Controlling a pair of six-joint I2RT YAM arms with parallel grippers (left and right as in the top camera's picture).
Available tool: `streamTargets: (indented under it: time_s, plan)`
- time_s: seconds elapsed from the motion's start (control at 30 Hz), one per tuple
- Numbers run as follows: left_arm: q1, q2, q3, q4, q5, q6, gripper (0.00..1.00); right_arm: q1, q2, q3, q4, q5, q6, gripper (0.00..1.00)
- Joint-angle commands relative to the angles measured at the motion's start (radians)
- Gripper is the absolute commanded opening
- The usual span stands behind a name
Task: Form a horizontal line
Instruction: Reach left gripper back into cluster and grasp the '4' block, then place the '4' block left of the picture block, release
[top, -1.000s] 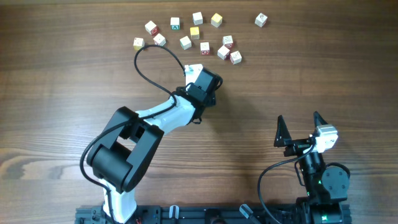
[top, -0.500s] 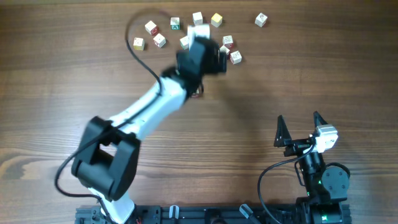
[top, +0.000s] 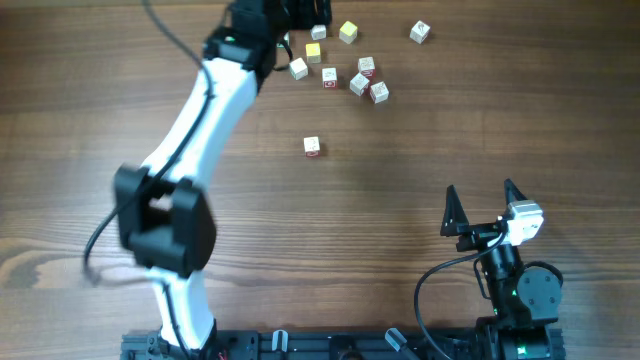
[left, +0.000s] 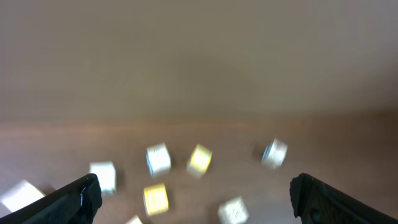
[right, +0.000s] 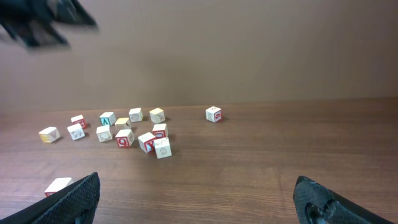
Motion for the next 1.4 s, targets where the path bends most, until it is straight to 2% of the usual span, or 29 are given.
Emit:
streamTargets:
  time_s: [0.0, 0.23, 0.4, 0.73, 0.83, 1.1, 1.17, 1.37]
  plan:
    - [-0.037, 0.152, -0.015, -0.019, 0.067, -0.002, 1.0, -0.004, -0.004, 0.0, 0.003, 0.013, -0.014, 1.0]
    - [-0.087, 0.256, -0.015, -0.04, 0.057, -0.006, 1.0, -0.004, -0.004, 0.0, 0.003, 0.013, -0.014, 1.0]
    - [-0.09, 0.299, -0.015, -0.04, 0.031, -0.085, 1.0, -0.004, -0.004, 0.0, 0.003, 0.013, -0.014, 1.0]
    - [-0.09, 0.362, -0.016, -0.039, -0.003, -0.084, 1.0, -0.004, -0.004, 0.0, 0.003, 0.013, -0.014, 1.0]
    - [-0.09, 0.373, -0.016, -0.039, -0.003, -0.084, 0.94, -0.004, -0.004, 0.0, 0.003, 0.013, -0.014, 1.0]
    - [-0.09, 0.375, -0.016, -0.029, -0.023, -0.084, 0.57, -0.004, -0.004, 0.0, 0.003, 0.013, -0.014, 1.0]
    - [-0.09, 0.375, -0.016, -0.031, -0.056, -0.084, 0.53, -0.004, -0.004, 0.0, 0.003, 0.013, -0.014, 0.99]
    - [-0.09, 0.375, -0.016, -0.044, -0.082, -0.084, 0.5, -0.004, -0.004, 0.0, 0.003, 0.013, -0.014, 1.0]
